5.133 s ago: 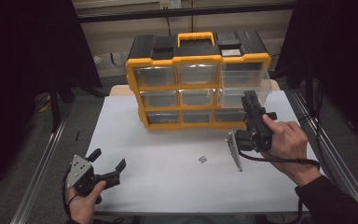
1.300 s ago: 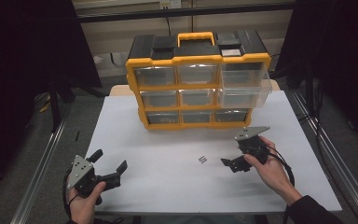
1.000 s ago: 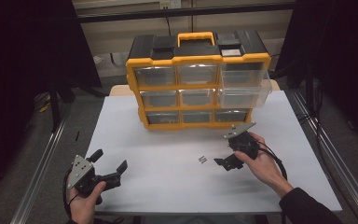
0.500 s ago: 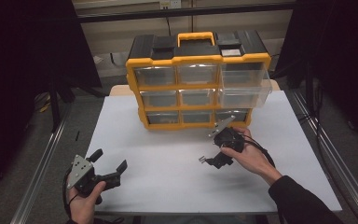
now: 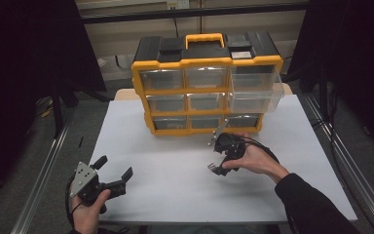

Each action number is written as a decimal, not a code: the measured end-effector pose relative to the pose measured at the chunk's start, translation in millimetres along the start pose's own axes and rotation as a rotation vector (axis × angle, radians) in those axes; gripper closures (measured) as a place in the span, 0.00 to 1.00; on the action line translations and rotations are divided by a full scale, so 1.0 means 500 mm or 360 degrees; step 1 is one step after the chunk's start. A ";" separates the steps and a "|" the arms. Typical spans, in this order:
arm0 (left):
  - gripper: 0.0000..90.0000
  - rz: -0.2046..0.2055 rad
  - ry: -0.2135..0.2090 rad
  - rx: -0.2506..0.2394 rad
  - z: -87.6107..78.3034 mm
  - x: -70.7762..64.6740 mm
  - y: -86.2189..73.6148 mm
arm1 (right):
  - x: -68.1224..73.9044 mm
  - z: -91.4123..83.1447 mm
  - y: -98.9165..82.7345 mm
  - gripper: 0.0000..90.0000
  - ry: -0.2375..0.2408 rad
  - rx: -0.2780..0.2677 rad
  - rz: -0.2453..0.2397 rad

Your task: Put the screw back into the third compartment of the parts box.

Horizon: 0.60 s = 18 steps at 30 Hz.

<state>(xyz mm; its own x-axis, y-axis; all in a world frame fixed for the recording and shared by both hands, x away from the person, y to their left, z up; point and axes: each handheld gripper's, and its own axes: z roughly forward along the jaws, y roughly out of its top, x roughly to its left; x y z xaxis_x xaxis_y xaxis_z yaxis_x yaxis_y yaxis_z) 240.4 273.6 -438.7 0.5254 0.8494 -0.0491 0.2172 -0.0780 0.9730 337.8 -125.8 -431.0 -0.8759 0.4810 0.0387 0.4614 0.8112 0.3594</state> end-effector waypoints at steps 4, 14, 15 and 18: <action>0.02 0.0002 -0.0005 0.0002 0.001 0.000 0.000 | -0.004 0.008 0.015 0.10 0.0014 0.0081 -0.0050; 0.02 0.0002 0.0009 0.0005 0.000 0.000 0.000 | -0.020 0.030 0.066 0.25 0.0054 0.0218 -0.0159; 0.02 0.0001 0.0008 0.0004 0.000 0.000 0.000 | -0.021 0.032 0.069 0.26 0.0052 0.0234 -0.0168; 0.02 0.0002 0.0007 0.0005 0.000 0.000 0.000 | -0.027 0.038 0.074 0.35 0.0074 0.0259 -0.0215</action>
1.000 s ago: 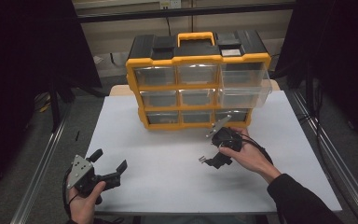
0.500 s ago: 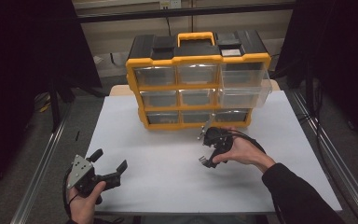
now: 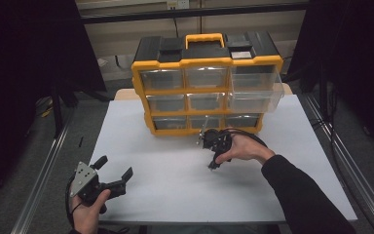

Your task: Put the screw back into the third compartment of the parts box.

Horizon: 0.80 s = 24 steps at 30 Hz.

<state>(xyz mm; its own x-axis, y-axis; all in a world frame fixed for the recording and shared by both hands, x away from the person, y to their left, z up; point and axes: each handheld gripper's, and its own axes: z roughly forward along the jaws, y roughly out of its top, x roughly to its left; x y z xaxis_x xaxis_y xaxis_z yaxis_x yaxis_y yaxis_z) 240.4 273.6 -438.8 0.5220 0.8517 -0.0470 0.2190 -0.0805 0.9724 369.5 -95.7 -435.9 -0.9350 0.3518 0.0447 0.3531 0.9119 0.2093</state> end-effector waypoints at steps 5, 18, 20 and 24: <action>0.02 -0.0001 -0.0001 0.0001 0.001 0.000 0.000 | -0.003 0.008 0.003 0.47 0.0023 0.0057 -0.0057; 0.02 -0.0001 -0.0003 0.0014 0.000 0.000 0.000 | -0.007 0.016 0.025 0.65 0.0052 0.0063 -0.0171; 0.02 0.0004 0.0007 0.0021 0.000 0.000 0.000 | -0.006 0.017 0.027 0.67 0.0059 0.0074 -0.0149; 0.02 -0.0002 0.0002 0.0008 0.001 0.001 0.000 | -0.008 0.024 0.027 0.68 0.0061 0.0085 -0.0157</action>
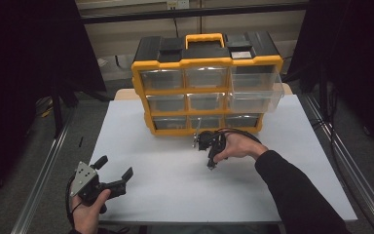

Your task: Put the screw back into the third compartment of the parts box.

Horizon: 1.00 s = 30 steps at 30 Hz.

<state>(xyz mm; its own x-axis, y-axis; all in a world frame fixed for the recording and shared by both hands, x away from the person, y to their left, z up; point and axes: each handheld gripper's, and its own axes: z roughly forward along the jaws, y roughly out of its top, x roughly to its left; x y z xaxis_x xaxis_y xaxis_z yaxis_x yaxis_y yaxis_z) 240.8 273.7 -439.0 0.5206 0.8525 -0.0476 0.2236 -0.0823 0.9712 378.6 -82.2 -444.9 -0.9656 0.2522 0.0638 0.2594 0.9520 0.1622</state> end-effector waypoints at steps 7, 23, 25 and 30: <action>0.02 0.0001 -0.0004 0.0005 0.000 0.000 0.000 | -0.005 0.001 0.002 0.73 0.0002 -0.0011 0.0007; 0.02 -0.0009 -0.0011 0.0010 -0.001 0.002 0.000 | -0.002 0.000 0.012 0.82 0.0033 -0.0036 -0.0011; 0.02 -0.0008 -0.0016 0.0012 -0.001 0.002 0.001 | -0.007 0.003 0.014 0.83 0.0029 -0.0035 -0.0033; 0.02 -0.0012 0.0009 -0.0003 0.000 0.000 0.000 | -0.004 0.001 0.017 0.85 0.0037 -0.0003 0.0046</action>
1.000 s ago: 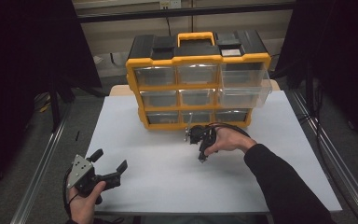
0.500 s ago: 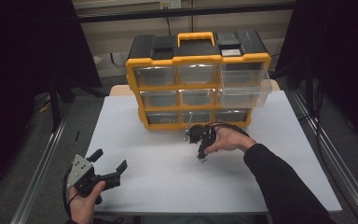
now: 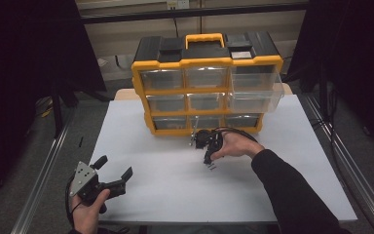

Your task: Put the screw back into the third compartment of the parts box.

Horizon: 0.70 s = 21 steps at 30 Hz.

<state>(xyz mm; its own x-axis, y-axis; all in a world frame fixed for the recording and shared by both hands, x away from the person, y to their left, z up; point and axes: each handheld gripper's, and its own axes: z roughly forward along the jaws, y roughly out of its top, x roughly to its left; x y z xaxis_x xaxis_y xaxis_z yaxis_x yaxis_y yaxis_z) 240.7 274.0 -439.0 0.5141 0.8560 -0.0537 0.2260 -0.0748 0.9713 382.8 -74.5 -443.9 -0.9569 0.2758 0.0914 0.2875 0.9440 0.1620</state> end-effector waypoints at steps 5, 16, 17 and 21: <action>0.02 -0.0001 -0.0023 0.0016 -0.002 0.002 0.001 | -0.004 0.003 -0.005 0.86 -0.0009 -0.0040 -0.0055; 0.02 -0.0006 -0.0021 0.0006 -0.001 0.002 0.000 | -0.002 0.002 -0.014 0.86 0.0009 -0.0013 -0.0111; 0.02 -0.0007 -0.0018 0.0005 -0.001 0.002 0.000 | -0.002 0.002 -0.015 0.86 -0.0001 -0.0024 -0.0121; 0.02 -0.0028 -0.0013 -0.0011 0.001 0.001 -0.001 | -0.001 0.003 -0.018 0.86 -0.0003 -0.0023 -0.0159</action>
<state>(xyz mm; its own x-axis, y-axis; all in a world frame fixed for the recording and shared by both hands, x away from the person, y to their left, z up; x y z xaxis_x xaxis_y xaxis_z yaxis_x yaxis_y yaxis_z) 241.2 274.1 -439.4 0.5168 0.8530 -0.0729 0.2296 -0.0561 0.9717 380.8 -82.8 -447.0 -0.9809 0.1808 0.0721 0.1912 0.9641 0.1843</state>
